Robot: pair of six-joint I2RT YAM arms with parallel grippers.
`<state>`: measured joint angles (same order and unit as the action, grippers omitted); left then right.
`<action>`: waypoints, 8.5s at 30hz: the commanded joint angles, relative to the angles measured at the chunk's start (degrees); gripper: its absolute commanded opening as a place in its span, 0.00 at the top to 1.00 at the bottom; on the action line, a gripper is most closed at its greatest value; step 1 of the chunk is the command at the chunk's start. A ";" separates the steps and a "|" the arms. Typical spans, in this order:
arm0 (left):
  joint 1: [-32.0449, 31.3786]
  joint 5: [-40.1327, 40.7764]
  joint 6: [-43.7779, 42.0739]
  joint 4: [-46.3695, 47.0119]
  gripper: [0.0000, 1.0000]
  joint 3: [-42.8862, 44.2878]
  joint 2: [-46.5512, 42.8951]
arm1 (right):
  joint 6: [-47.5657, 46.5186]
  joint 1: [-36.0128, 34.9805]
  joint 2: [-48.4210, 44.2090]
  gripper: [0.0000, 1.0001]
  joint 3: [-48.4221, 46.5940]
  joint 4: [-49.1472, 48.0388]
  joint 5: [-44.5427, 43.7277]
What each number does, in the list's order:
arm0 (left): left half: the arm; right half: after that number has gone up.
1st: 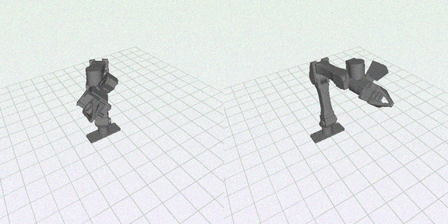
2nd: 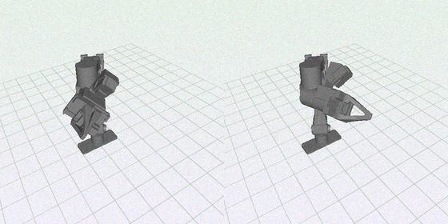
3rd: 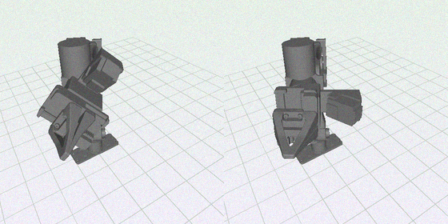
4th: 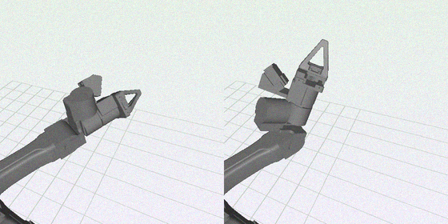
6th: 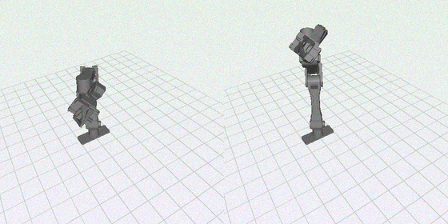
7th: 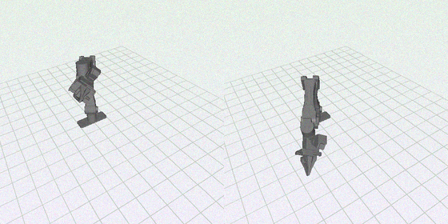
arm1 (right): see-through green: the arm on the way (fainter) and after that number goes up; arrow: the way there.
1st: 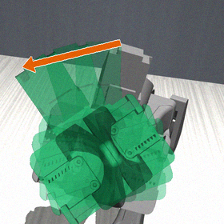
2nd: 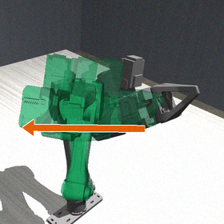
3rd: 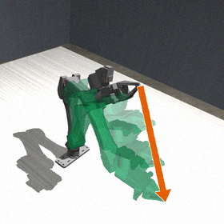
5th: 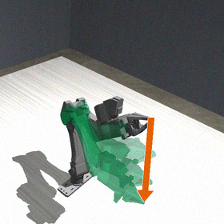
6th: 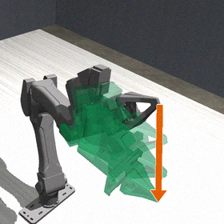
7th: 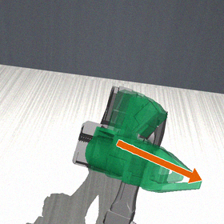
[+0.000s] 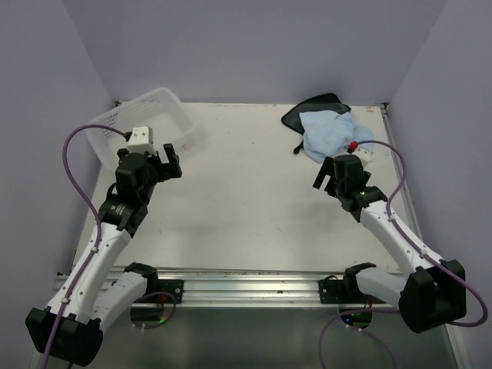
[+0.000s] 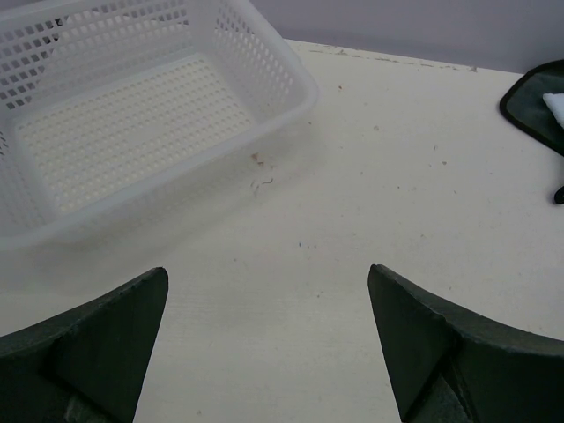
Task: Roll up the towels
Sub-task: Grab a towel with the right arm, then move the towel to the center of the board, then flatten the towel
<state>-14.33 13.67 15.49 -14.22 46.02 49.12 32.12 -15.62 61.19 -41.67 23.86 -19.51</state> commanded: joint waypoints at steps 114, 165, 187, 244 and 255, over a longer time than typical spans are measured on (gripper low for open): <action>-0.61 -5.41 0.16 3.14 0.00 -0.58 0.45 | 6.12 -7.23 11.50 1.00 -30.85 -13.67 60.21; -14.85 -17.02 12.29 15.43 0.02 -5.94 18.63 | 0.93 -3.98 -13.02 0.23 -0.17 12.53 11.60; -25.84 -7.61 11.06 24.68 0.26 -1.47 44.29 | 1.02 -3.98 -15.75 0.24 6.78 10.60 13.18; -34.63 1.36 11.32 2.36 1.00 6.36 17.85 | 11.21 -25.42 -4.41 0.40 14.43 -16.38 21.53; -34.63 7.59 7.90 -6.78 1.00 13.65 12.76 | 11.47 -32.80 1.03 0.44 9.59 -17.44 16.79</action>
<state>-48.84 17.30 25.78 -17.43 55.31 64.66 42.83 -46.52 61.34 -29.34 8.84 0.97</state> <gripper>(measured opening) 0.009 0.572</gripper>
